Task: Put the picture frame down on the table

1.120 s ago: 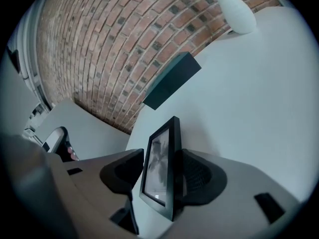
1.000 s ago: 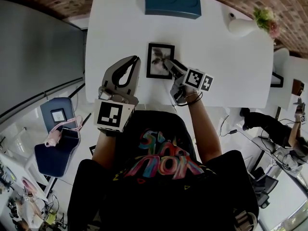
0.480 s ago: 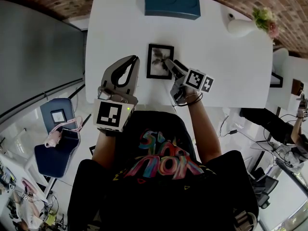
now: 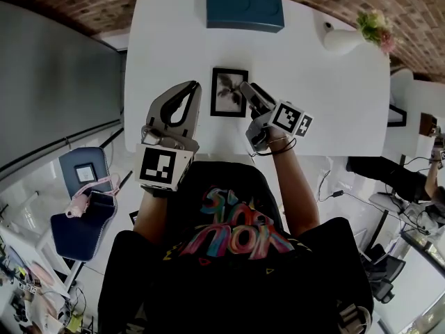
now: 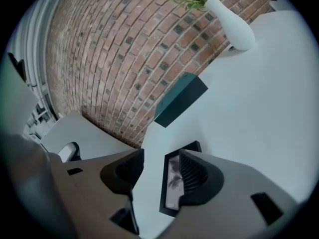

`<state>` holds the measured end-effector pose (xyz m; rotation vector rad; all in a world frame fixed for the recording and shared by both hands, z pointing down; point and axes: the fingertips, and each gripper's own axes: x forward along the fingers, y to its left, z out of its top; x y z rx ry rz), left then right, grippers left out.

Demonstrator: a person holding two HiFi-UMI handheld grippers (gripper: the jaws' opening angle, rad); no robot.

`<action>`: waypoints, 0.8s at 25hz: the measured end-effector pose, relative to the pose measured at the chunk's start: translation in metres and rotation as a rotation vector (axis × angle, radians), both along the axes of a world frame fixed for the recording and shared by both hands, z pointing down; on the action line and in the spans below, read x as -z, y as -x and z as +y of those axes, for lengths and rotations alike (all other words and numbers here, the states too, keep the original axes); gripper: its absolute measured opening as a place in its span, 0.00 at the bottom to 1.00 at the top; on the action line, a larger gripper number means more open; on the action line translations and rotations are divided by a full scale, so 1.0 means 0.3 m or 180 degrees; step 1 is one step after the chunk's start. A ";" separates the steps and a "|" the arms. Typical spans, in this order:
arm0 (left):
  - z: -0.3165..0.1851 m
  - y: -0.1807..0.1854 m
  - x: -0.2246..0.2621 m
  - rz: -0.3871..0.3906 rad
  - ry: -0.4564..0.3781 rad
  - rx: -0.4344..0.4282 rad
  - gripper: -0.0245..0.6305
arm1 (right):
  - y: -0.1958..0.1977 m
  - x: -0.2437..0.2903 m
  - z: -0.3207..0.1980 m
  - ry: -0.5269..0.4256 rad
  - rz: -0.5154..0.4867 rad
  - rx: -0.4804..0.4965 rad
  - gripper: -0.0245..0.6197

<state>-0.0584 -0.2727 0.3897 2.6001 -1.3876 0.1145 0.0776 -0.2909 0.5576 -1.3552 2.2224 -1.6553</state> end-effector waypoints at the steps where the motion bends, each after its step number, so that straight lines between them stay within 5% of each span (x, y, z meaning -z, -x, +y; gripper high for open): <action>1: 0.004 0.000 0.010 0.0002 -0.0016 -0.0002 0.08 | 0.001 0.023 0.000 -0.0053 0.0009 0.0009 0.41; 13: 0.029 0.004 0.074 -0.0201 -0.0122 -0.0092 0.08 | 0.011 0.361 -0.023 -0.0727 -0.0353 -0.0053 0.28; 20: 0.044 0.000 0.174 -0.0133 -0.0331 -0.0065 0.08 | 0.047 0.646 0.020 -0.1394 -0.0443 0.0051 0.19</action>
